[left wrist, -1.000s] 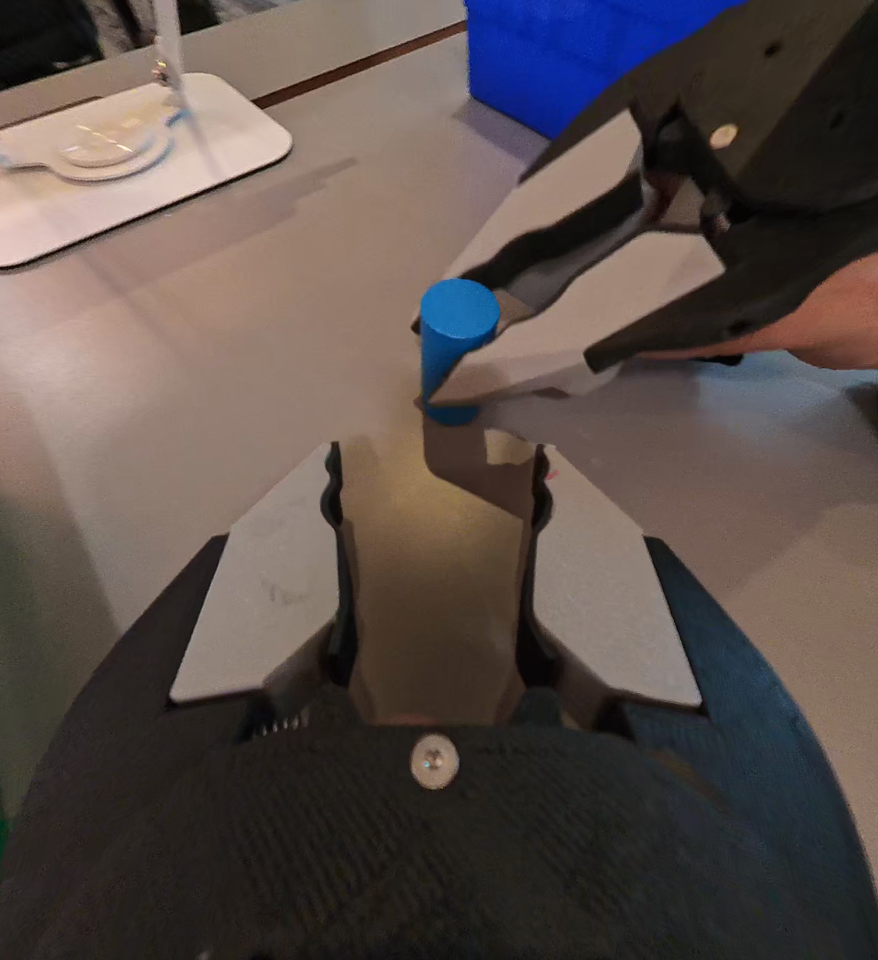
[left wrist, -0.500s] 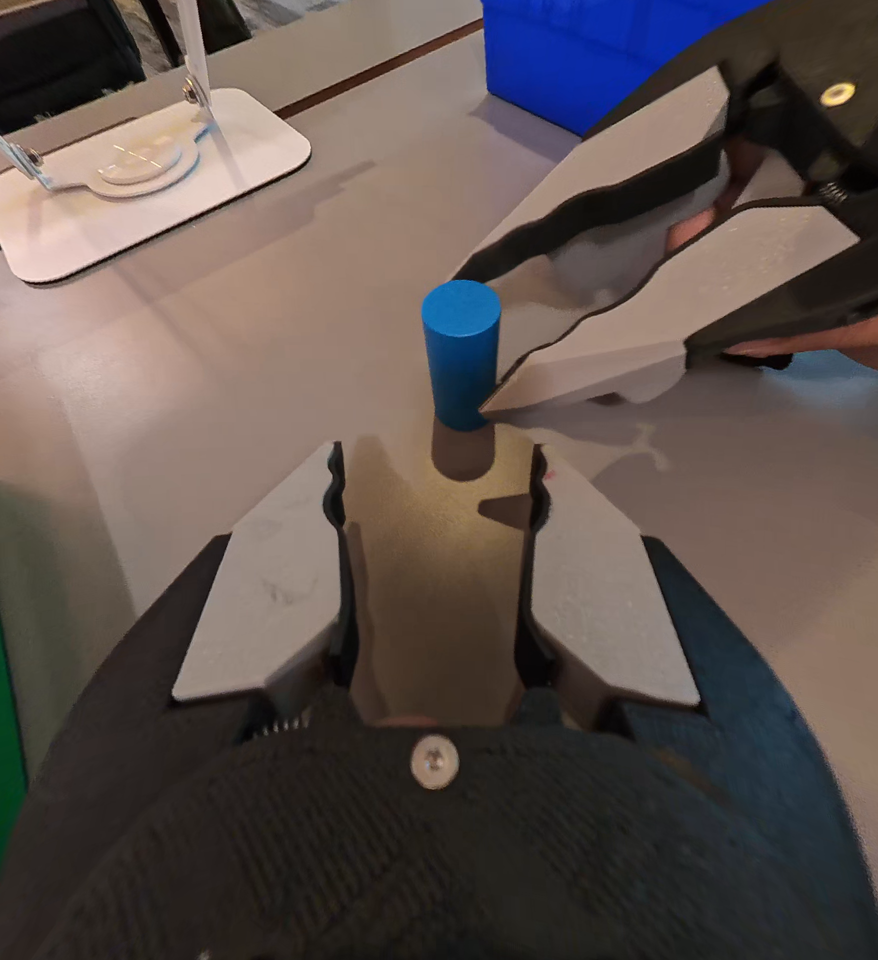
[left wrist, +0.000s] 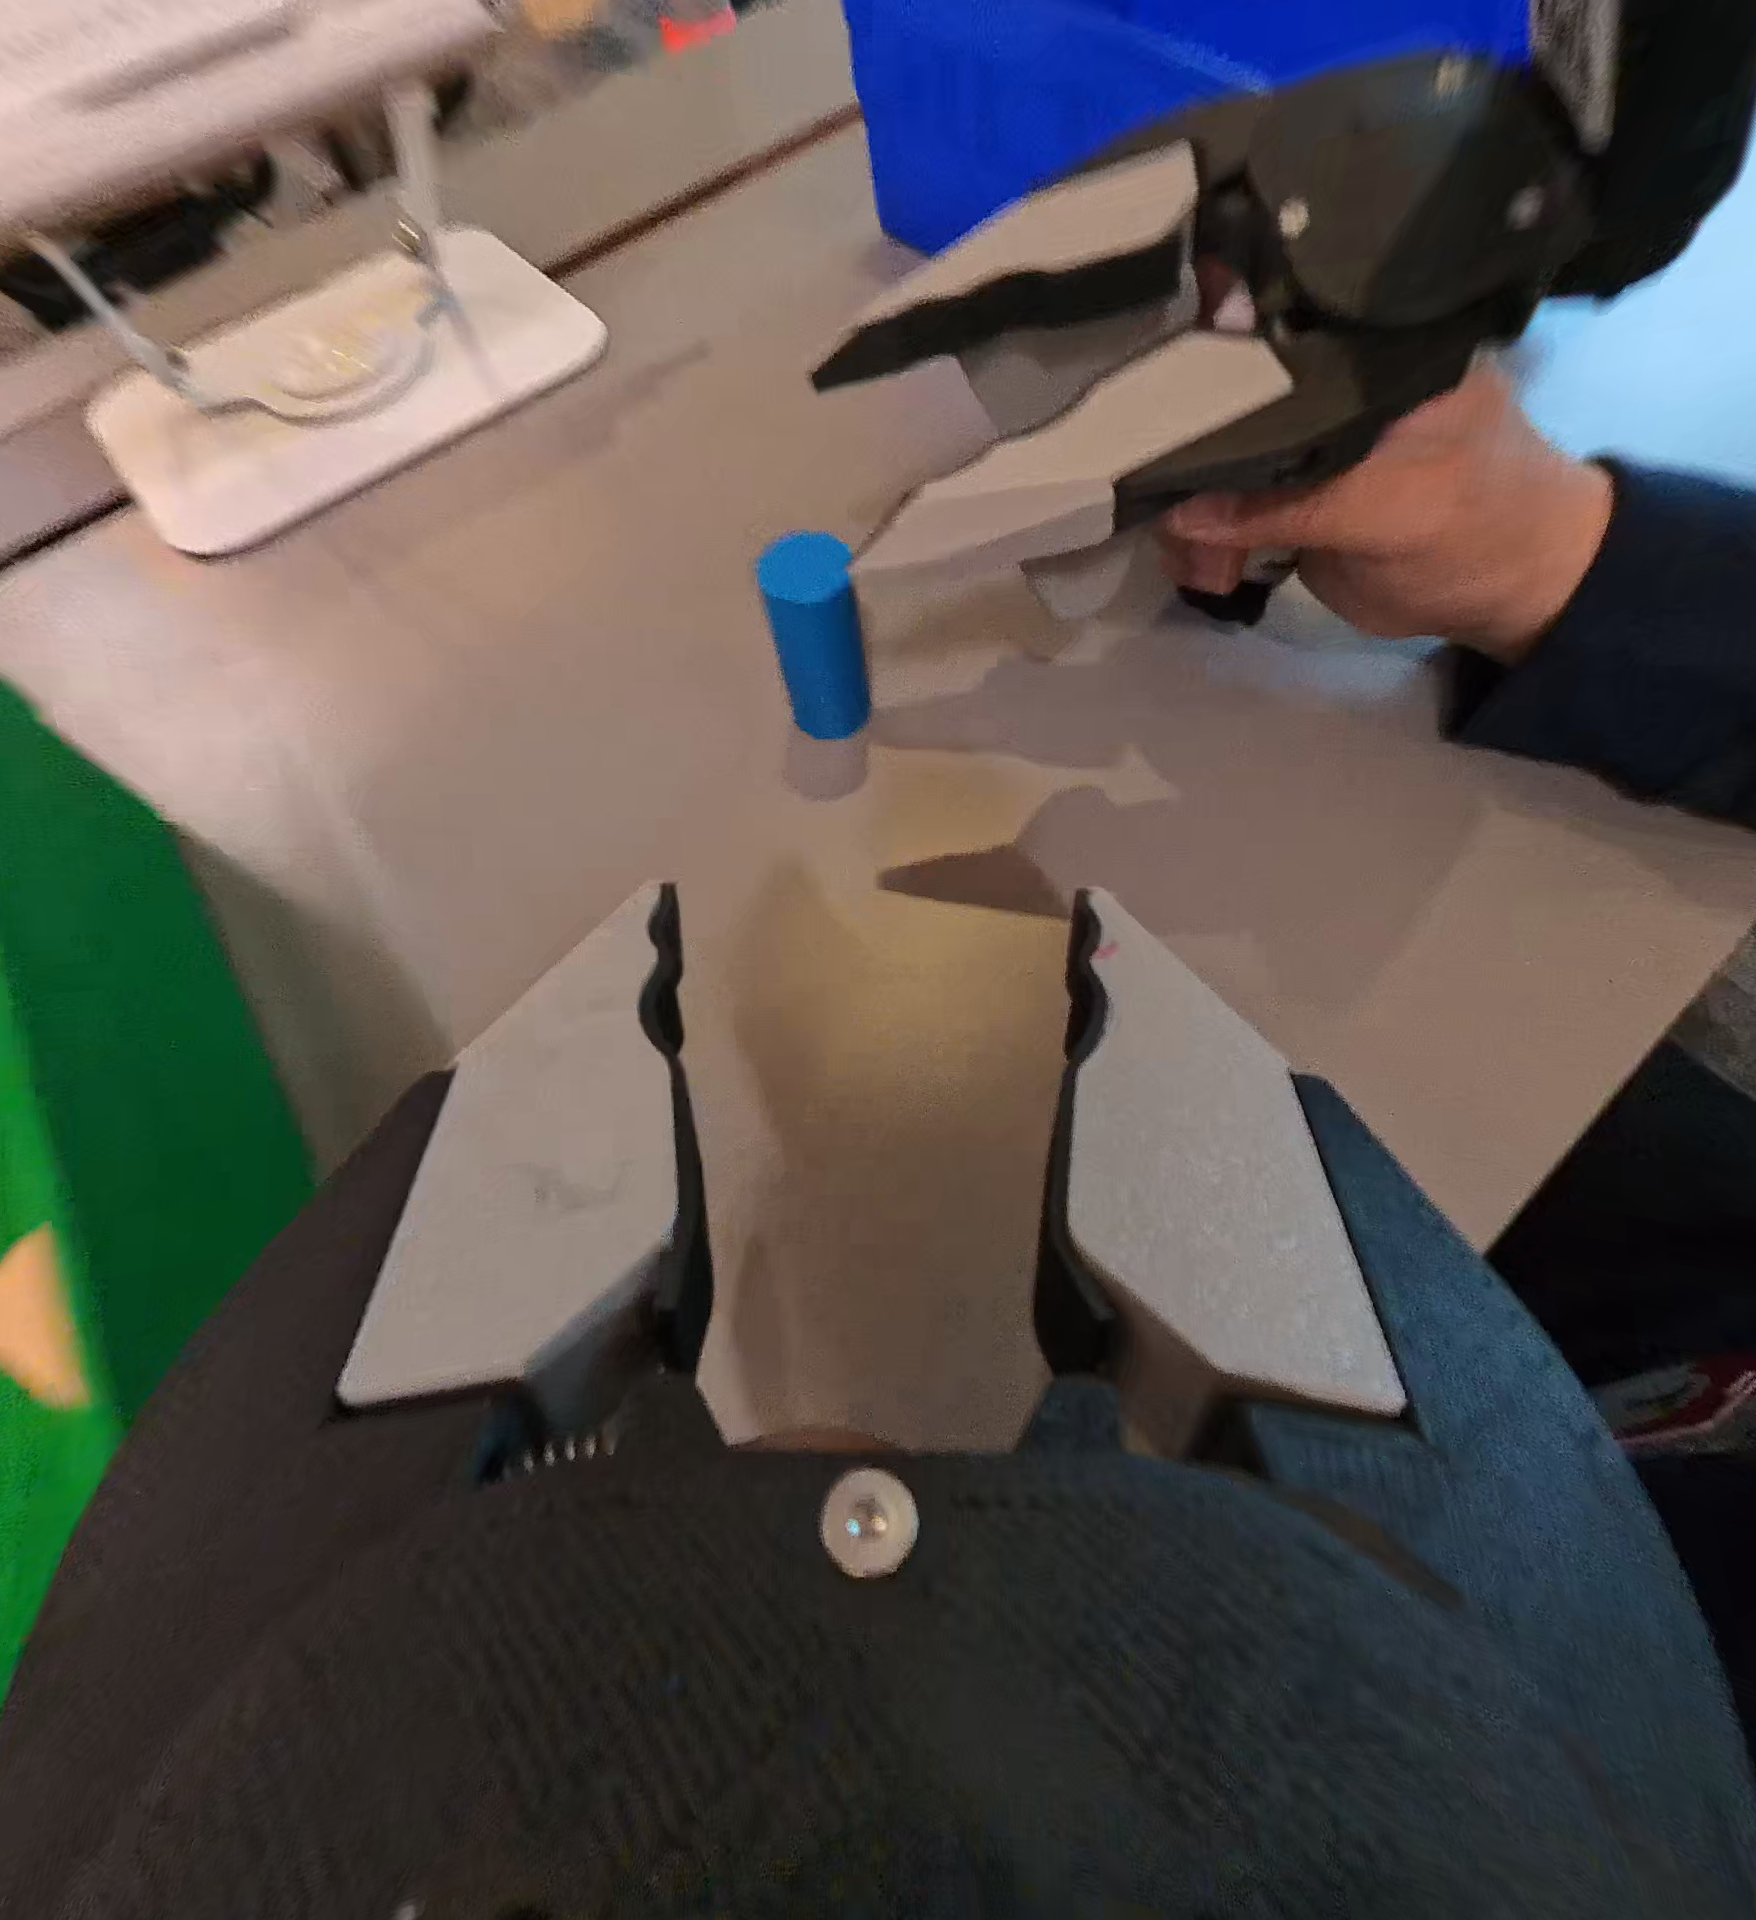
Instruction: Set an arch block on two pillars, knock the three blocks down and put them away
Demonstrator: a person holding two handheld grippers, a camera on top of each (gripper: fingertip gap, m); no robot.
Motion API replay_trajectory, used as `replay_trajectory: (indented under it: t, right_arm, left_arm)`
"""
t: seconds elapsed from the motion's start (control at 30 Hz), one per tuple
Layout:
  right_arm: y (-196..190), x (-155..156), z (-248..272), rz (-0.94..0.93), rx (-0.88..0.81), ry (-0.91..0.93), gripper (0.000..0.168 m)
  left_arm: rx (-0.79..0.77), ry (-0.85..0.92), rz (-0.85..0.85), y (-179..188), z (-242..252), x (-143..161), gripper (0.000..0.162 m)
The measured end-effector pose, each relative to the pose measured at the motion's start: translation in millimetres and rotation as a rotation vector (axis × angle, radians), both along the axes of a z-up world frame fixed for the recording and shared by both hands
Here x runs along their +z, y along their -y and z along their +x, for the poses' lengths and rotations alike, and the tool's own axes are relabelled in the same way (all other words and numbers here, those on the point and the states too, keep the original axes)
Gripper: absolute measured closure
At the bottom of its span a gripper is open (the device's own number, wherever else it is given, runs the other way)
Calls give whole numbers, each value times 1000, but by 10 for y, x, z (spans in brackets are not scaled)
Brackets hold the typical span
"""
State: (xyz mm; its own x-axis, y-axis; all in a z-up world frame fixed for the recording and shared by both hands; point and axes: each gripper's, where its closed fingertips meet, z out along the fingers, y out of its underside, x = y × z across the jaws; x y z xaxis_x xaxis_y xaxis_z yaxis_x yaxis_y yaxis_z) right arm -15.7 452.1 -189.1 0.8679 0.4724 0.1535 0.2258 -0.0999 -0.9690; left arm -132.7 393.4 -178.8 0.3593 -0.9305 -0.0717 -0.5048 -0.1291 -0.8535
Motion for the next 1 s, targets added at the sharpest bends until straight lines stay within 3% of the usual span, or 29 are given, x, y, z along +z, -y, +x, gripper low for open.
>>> replay_trajectory:
  t: [0.13, 0.23, 0.43, 0.6, 0.7, 0.77, 0.87, 1.0]
  right_arm:
    - [-3, 69, 64, 23, -27, -25, 109]
    - [-29, 30, 83, -3, -43, -36, 110]
    - [-62, -111, 50, -44, -44, 12, 110]
    - [-69, -152, 34, -48, -45, 37, 110]
    - [-78, -169, 47, -56, -49, 38, 111]
    - [-78, -171, 57, -57, -53, 38, 111]
    - [-74, -155, 62, -52, -53, 35, 112]
    - [-68, -128, 46, -43, -49, 37, 112]
  left_arm:
    - [152, 55, 26, -443, -554, 480, 89]
    - [284, 13, 8, -866, -1002, 546, 86]
    - [389, -152, -148, -1400, -1425, -57, 82]
    - [396, -176, -350, -1564, -1384, -570, 85]
    - [421, -295, -373, -1649, -1414, -840, 86]
    - [398, -319, -408, -1645, -1380, -913, 82]
    - [386, -381, -394, -1692, -1448, -894, 92]
    - [493, -518, -275, -1955, -1791, -807, 111]
